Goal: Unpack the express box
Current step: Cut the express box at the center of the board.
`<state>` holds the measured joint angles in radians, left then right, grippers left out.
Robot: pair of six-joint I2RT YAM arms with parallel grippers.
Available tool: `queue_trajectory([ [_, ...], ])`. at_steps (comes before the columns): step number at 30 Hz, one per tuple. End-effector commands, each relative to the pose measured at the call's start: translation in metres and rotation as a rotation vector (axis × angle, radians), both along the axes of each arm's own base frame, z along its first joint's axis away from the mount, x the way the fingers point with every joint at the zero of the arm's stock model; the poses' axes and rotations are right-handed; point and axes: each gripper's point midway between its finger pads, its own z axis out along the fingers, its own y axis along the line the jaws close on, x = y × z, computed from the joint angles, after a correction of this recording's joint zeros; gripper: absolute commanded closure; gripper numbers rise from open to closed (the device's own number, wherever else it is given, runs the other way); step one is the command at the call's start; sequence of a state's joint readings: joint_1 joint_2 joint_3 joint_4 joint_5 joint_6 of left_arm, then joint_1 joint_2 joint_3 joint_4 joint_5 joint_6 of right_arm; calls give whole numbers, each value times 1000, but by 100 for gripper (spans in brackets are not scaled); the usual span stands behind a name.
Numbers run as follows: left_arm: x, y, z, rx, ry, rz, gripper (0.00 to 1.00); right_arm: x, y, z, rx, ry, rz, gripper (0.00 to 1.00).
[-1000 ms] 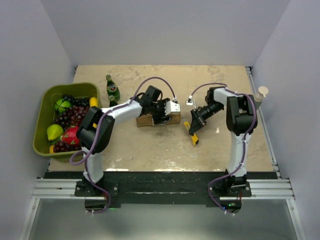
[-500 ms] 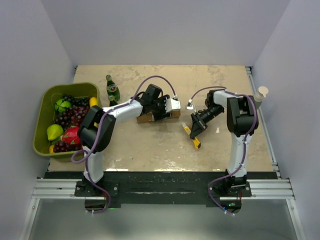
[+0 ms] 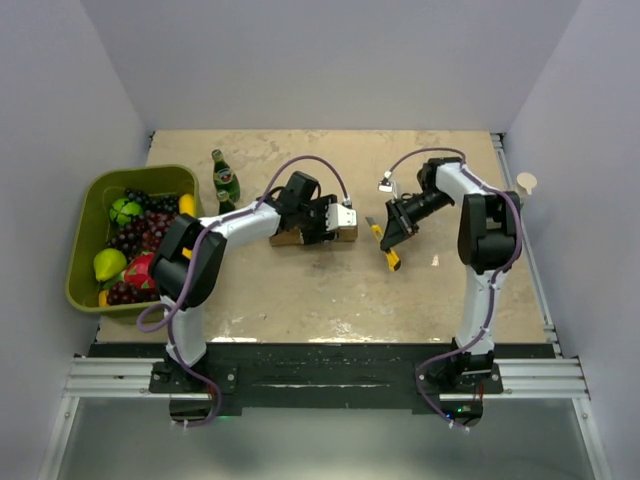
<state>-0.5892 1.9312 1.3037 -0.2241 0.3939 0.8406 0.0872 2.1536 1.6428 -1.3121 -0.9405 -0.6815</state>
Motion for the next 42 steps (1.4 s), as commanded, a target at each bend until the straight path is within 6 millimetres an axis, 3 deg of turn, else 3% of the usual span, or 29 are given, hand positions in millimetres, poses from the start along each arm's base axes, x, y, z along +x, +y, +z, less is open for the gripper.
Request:
queue_trajectory([
  [1,-5,7,6,2,-11,-22,41,-11,0,4,-15,61,55,100],
  [17,-3,5,1,20,-24,-54,41,-30,12,-4,-3,48,149,100],
  [42,10,13,-9,86,-70,-58,42,-29,15,14,39,19,115,100],
])
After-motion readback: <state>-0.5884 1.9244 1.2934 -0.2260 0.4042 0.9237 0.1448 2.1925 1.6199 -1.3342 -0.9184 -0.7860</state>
